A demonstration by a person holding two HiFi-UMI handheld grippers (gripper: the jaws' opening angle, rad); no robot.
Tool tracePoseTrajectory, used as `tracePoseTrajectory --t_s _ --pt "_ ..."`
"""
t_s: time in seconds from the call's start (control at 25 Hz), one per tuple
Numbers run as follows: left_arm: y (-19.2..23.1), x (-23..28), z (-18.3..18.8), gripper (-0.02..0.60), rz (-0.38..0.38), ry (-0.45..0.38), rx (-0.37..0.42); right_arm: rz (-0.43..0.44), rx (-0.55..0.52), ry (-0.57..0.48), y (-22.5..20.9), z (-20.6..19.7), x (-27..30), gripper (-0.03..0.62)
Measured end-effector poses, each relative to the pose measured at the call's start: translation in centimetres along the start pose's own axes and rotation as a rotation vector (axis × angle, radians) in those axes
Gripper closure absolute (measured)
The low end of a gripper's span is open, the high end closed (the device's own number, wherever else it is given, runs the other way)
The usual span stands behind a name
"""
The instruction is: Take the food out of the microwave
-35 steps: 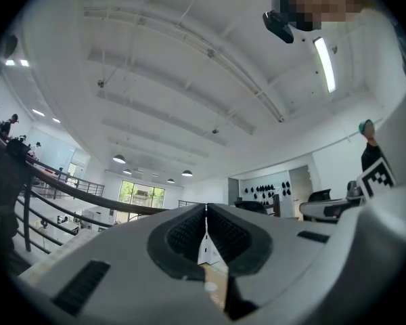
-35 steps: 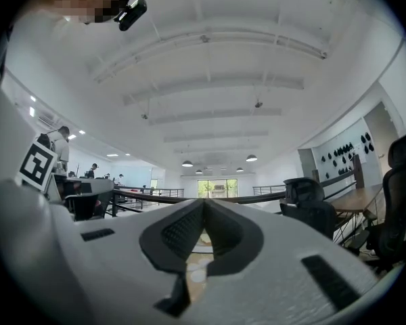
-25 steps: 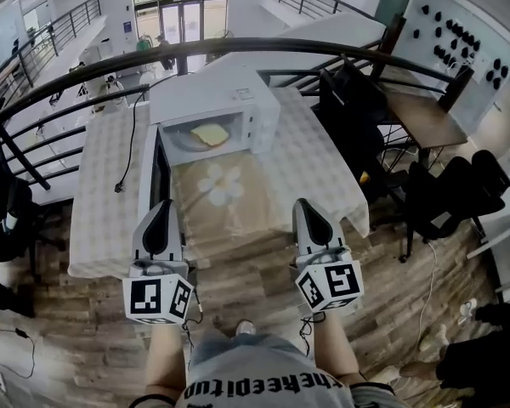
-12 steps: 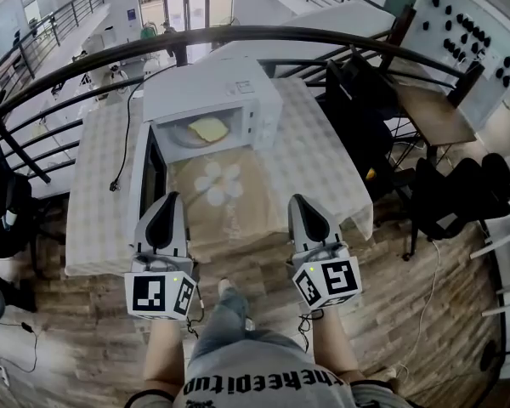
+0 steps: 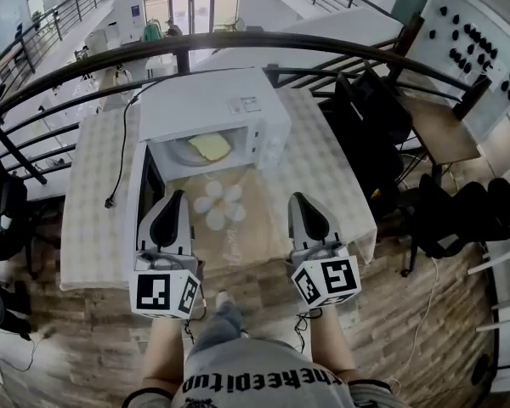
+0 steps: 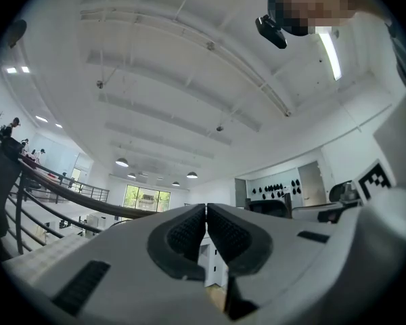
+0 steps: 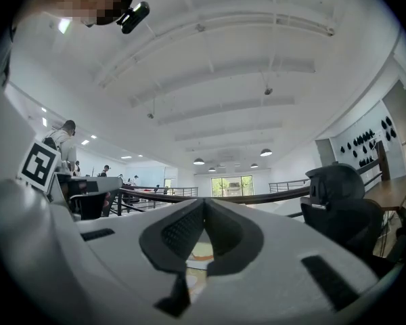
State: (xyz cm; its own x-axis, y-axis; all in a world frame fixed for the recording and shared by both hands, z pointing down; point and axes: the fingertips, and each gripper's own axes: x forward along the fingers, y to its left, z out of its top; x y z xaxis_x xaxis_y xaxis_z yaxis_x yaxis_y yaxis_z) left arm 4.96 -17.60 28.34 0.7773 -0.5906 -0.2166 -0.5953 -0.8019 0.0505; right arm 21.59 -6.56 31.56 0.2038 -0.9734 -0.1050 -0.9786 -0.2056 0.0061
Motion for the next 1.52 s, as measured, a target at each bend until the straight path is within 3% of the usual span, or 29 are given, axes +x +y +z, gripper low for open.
tracePoseTrajectory --t_s 0.52,0.96,1.2,1.52 --pt "5.1 7.0 -2.0 0.569 0.046 0.010 0.001 0.056 0.011 0.007 -1.0 -1.4 10.1 0.589" --pt "7.7 9.2 -3.2 0.569 0.059 0.021 0.001 0.117 0.029 0.019 0.6 -3.1 15.4 0.589" --pt "8.8 8.9 -2.9 0.569 0.105 0.026 0.003 0.193 0.039 0.047 2.0 -3.9 17.3 0.589" --pt "9.1 9.1 -3.4 0.569 0.198 0.028 0.014 0.354 -0.001 0.118 3.9 -6.2 19.7 0.589"
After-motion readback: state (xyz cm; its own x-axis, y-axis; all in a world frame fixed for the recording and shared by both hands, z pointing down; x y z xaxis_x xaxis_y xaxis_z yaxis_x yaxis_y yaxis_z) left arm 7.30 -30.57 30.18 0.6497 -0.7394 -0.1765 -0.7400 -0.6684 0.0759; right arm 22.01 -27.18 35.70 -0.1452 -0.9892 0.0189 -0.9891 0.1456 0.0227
